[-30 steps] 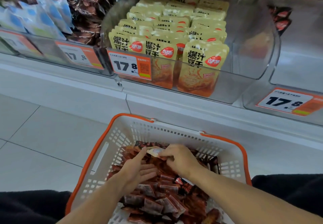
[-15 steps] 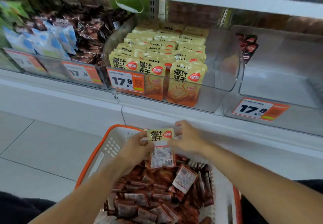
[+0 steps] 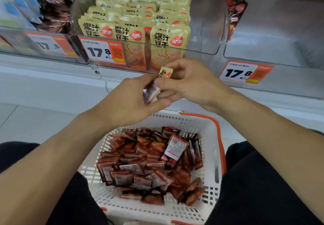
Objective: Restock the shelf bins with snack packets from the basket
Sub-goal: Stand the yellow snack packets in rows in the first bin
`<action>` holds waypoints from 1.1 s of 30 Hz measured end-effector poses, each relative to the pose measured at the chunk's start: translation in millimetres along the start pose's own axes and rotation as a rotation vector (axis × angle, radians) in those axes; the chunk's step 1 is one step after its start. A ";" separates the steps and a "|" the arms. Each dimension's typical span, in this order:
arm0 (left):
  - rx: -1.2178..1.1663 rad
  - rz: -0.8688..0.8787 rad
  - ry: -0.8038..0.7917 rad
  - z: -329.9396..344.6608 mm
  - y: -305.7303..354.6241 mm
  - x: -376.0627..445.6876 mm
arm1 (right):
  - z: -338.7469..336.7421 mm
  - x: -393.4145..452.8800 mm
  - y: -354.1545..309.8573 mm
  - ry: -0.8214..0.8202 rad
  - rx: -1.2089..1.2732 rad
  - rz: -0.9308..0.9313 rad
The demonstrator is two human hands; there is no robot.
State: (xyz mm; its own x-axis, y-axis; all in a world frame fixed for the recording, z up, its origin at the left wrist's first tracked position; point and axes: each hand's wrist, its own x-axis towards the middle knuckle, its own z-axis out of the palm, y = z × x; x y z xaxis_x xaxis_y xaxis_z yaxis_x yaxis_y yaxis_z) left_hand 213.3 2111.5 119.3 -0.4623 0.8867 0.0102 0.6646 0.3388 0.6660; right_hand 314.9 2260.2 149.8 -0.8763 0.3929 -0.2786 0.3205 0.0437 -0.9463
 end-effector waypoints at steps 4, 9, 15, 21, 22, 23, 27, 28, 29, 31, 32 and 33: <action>-0.048 0.063 0.045 -0.6 -3.8 9.2 | -8.9 -1.2 0.3 -0.060 -0.119 -0.041; -0.189 0.043 0.136 -2.3 -1.3 16.3 | -19.3 6.2 -0.2 0.151 -0.692 -0.315; -0.388 0.027 0.098 -6.0 -5.9 21.3 | -19.3 21.2 6.7 0.149 -0.378 -0.243; -0.374 0.016 0.399 3.3 1.8 23.3 | -21.7 18.1 1.1 0.242 -0.361 -0.471; -0.333 0.027 0.475 2.7 3.2 24.8 | -23.1 15.5 -4.9 0.290 -0.356 -0.566; -0.258 0.063 0.557 0.8 4.8 26.6 | -24.4 12.9 -11.6 0.359 -0.359 -0.669; 0.115 0.221 0.728 -8.4 -5.4 42.9 | -34.7 13.5 -31.4 0.659 -0.459 -1.041; 0.177 0.216 0.703 -8.8 -11.2 47.3 | -38.3 17.4 -32.2 0.692 -0.491 -1.059; 0.228 0.195 0.668 -7.9 -16.4 50.4 | -40.8 22.3 -31.8 0.702 -0.530 -1.039; 0.299 0.146 0.594 -2.1 -25.1 53.9 | -40.9 31.1 -30.5 0.680 -0.592 -0.945; 0.325 0.135 0.569 1.5 -27.9 54.6 | -40.2 34.9 -30.4 0.671 -0.600 -0.909; 0.345 0.130 0.557 4.2 -28.9 54.9 | -39.9 38.0 -31.3 0.670 -0.604 -0.890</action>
State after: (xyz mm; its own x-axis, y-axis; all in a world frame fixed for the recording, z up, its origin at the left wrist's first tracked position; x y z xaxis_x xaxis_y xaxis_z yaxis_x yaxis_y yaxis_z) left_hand 171.1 2151.7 97.5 -0.5380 0.6637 0.5198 0.8425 0.4033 0.3571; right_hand 285.9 2310.4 175.4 -0.5757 0.3911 0.7181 -0.0169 0.8723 -0.4887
